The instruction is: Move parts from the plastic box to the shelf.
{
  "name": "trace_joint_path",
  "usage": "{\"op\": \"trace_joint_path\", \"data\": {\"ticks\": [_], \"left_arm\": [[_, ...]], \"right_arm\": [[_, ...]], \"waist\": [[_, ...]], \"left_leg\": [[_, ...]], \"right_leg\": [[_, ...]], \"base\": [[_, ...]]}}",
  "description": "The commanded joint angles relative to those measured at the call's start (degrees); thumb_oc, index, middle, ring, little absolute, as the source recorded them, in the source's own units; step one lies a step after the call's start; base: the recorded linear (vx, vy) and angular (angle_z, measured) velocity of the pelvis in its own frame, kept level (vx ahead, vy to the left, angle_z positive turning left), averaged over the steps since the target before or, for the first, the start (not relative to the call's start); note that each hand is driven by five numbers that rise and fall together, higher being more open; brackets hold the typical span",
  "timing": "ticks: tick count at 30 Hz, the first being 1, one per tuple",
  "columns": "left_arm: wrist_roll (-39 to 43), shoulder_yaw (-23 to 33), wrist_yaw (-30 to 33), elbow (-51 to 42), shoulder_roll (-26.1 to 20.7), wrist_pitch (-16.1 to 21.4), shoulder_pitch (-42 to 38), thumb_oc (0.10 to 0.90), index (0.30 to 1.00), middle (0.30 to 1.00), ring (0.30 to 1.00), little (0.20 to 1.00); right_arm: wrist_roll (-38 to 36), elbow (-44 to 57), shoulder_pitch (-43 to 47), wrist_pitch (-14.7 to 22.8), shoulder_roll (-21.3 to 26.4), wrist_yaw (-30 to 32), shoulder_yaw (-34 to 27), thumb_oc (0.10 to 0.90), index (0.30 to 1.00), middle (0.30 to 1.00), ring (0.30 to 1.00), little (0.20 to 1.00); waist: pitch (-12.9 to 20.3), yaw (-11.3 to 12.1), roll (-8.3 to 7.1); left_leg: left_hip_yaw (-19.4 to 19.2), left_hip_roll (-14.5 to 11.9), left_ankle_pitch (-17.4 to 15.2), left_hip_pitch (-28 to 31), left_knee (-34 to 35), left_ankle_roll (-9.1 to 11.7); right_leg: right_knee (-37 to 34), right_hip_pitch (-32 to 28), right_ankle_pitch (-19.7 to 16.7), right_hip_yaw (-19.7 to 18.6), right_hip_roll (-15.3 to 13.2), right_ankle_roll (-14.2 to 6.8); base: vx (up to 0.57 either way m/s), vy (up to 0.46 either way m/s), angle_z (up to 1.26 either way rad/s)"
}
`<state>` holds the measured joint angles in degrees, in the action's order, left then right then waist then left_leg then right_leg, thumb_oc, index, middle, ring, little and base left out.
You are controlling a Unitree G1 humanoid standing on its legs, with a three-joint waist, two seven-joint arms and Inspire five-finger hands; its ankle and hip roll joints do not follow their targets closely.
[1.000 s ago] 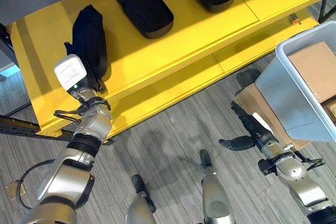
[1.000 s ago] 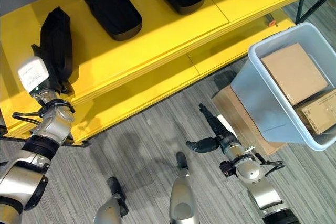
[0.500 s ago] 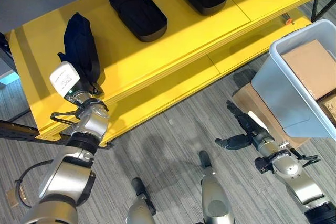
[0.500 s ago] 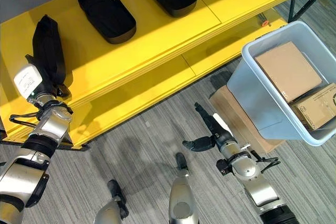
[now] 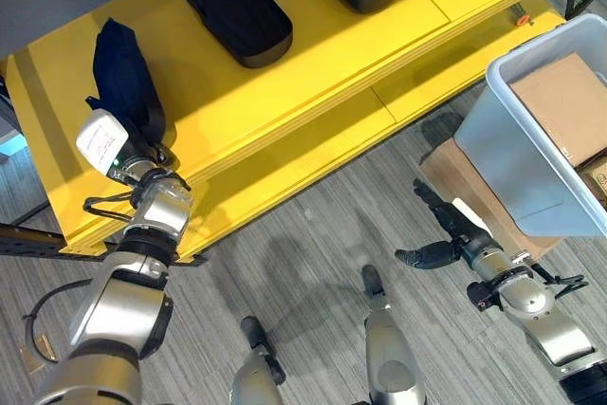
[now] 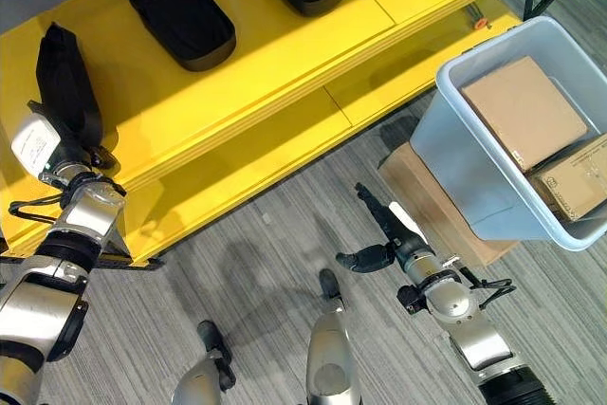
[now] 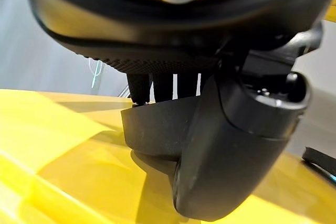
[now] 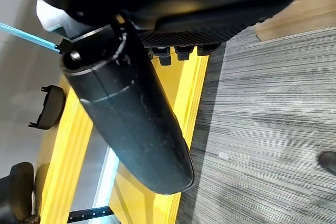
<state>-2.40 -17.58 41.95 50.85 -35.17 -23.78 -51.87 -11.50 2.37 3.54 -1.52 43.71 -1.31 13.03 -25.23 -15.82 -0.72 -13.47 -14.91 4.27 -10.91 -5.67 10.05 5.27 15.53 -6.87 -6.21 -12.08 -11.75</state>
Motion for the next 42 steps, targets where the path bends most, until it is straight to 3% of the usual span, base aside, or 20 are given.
{"op": "trace_joint_path", "data": {"ticks": [1,11,17,20,22,25,29,32,34,35,41,42], "left_arm": [[2.3,2.5,0.7,5.4,-9.4,-1.4,-3.6,0.400,0.300,0.300,0.300,0.300],[4.0,1.7,0.2,9.8,-12.8,-1.7,-7.6,0.400,0.300,0.300,0.300,0.300],[6.0,1.9,0.7,11.5,-14.9,-4.0,-9.3,0.400,0.300,0.300,0.300,0.300],[4.2,4.6,-0.5,9.2,-16.3,-4.3,-7.4,0.400,0.300,0.300,0.300,0.300],[3.9,6.8,-1.9,3.8,-18.3,-3.6,-2.1,0.400,0.300,0.300,0.300,0.300],[5.4,13.7,-2.7,-3.4,-20.1,3.2,11.9,0.400,0.300,0.300,0.300,0.300],[4.8,21.0,-1.1,-12.4,-17.4,11.3,29.1,0.400,0.300,0.300,0.300,0.300],[2.6,25.0,1.2,-21.1,-12.0,16.9,42.2,0.400,0.300,0.300,0.300,0.300],[-0.5,25.4,3.8,-25.7,-9.5,18.7,47.4,0.820,0.887,0.887,0.887,0.887],[-1.1,25.7,4.1,-27.0,-9.0,19.1,48.7,0.900,1.000,1.000,1.000,1.000],[-5.9,26.2,4.7,-36.7,-6.6,20.6,55.7,0.900,1.000,1.000,1.000,1.000],[-7.5,26.2,4.8,-38.4,-6.3,22.7,56.9,0.900,1.000,1.000,1.000,1.000]], "right_arm": [[-3.0,6.0,5.5,3.9,1.1,0.5,-1.4,0.900,1.000,1.000,1.000,1.000],[-4.0,6.4,6.1,2.9,2.6,0.6,-0.9,0.900,1.000,1.000,1.000,1.000],[-4.3,6.7,5.4,2.7,3.4,0.1,-1.4,0.900,1.000,1.000,1.000,1.000],[-3.2,9.7,2.3,1.5,2.1,1.0,-2.8,0.900,1.000,1.000,1.000,1.000],[-2.3,12.6,-2.0,1.1,1.0,1.7,-5.7,0.900,1.000,1.000,1.000,1.000],[-1.7,16.3,-8.6,1.6,-0.2,2.9,-10.3,0.900,1.000,1.000,1.000,1.000],[-2.7,16.6,-13.4,3.8,-0.6,5.0,-13.0,0.900,1.000,1.000,1.000,1.000],[-4.2,15.7,-16.9,6.0,-1.1,7.1,-14.6,0.900,1.000,1.000,1.000,1.000],[-5.4,14.9,-18.4,7.1,-1.3,8.3,-15.1,0.900,1.000,1.000,1.000,1.000],[-5.8,14.7,-18.7,7.3,-1.2,8.7,-15.2,0.900,1.000,1.000,1.000,1.000],[-8.1,14.7,-21.2,8.1,-0.8,10.4,-16.7,0.900,1.000,1.000,1.000,1.000],[-8.7,15.0,-21.5,7.9,-0.8,10.7,-16.9,0.900,1.000,1.000,1.000,1.000]], "waist": [[0.7,-0.4,-3.34],[0.7,-1.3,-3.47],[0.8,-1.8,-3.39],[0.7,-1.2,-3.53],[0.1,0.1,-3.25],[-0.9,2.3,-2.63],[-1.2,5.0,-2.46],[-0.9,7.6,-2.86],[-0.6,9.1,-3.29],[-0.5,9.5,-3.43],[0.1,11.6,-3.88],[0.1,12.0,-4.01]], "left_leg": [[1.0,1.5,-5.7,-3.6,-5.6,-4.2],[0.2,1.5,-6.0,-3.2,-5.4,-4.3],[-0.3,1.7,-6.4,-2.9,-5.4,-4.4],[-0.5,1.6,-6.2,-3.0,-5.4,-4.5],[0.6,1.8,-6.0,-3.2,-5.5,-4.7],[2.1,2.5,-6.2,-3.5,-5.7,-5.3],[3.3,3.2,-6.3,-3.8,-5.7,-5.6],[4.5,3.5,-6.4,-4.2,-5.9,-5.6],[5.3,3.7,-6.4,-4.7,-6.0,-5.6],[5.5,3.7,-6.4,-4.8,-6.0,-5.5],[6.6,4.0,-6.1,-5.6,-5.9,-5.4],[6.7,4.0,-6.4,-5.5,-6.0,-5.3]], "right_leg": [[10.3,1.1,13.4,4.4,4.0,5.7],[10.6,1.9,13.4,4.0,4.2,5.7],[10.6,2.3,13.3,4.0,4.3,5.7],[10.6,2.3,13.4,4.2,4.2,5.6],[10.6,2.1,13.4,4.9,4.2,5.5],[10.3,1.4,13.4,6.4,3.9,5.4],[9.6,0.6,13.3,8.1,3.4,5.3],[8.8,-0.5,13.2,9.9,2.9,5.4],[8.3,-0.8,13.1,10.7,2.8,5.4],[8.1,-0.9,13.1,11.0,2.8,5.4],[7.4,-1.2,12.9,12.4,2.6,5.7],[7.3,-1.6,13.1,12.6,2.6,5.6]], "base": [[0.00,0.000,0.00],[0.02,0.012,-0.04],[0.02,0.014,-0.02],[0.01,-0.036,-0.01],[0.00,-0.075,0.00],[-0.02,-0.052,0.02],[-0.01,-0.074,0.19],[0.02,-0.121,0.17],[0.01,-0.129,0.19],[-0.01,-0.129,0.22],[0.00,-0.069,0.14],[-0.01,-0.032,0.04]]}}
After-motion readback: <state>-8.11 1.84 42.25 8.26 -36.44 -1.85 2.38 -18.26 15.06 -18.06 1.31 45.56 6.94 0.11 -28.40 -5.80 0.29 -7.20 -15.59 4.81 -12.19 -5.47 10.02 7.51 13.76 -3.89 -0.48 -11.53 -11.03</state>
